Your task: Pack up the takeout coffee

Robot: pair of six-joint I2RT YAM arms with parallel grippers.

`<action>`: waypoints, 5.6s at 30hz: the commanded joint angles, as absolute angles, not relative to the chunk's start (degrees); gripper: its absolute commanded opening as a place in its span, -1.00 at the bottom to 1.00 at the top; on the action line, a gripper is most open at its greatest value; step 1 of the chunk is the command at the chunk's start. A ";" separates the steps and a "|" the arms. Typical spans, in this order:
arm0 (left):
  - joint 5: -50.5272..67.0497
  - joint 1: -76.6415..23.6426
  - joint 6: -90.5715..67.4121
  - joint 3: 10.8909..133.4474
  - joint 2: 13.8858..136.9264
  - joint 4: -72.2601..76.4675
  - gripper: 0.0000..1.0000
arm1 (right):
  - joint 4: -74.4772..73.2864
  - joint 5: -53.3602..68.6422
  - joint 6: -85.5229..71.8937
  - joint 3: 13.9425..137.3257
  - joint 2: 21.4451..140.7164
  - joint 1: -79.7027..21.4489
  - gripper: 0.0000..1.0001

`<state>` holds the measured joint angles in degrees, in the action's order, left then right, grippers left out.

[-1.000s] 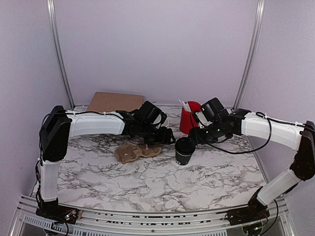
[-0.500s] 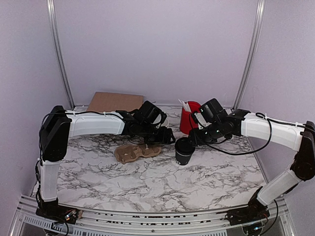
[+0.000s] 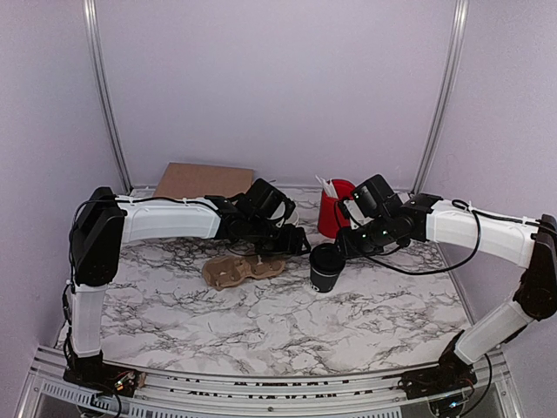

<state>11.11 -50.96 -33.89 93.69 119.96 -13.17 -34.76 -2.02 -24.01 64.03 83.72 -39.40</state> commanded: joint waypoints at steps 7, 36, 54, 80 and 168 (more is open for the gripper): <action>11.95 -51.59 -33.43 95.54 117.26 -11.73 0.50 | -34.20 -1.93 -24.89 63.75 83.06 -39.99 -0.26; 13.28 -52.21 -33.62 95.54 119.76 -11.69 0.34 | -33.40 -1.32 -25.37 62.71 84.37 -40.09 -0.45; 13.02 -52.65 -33.03 97.23 122.46 -13.01 0.17 | -32.88 -0.71 -24.97 62.33 85.47 -40.08 -0.46; 11.73 -52.99 -32.46 93.37 125.04 -15.78 -0.20 | -29.75 1.12 -29.23 54.28 82.59 -39.99 -0.48; 12.77 -55.53 -27.24 106.27 125.36 -21.85 0.24 | -23.97 14.85 -26.89 51.65 75.76 -26.75 -0.41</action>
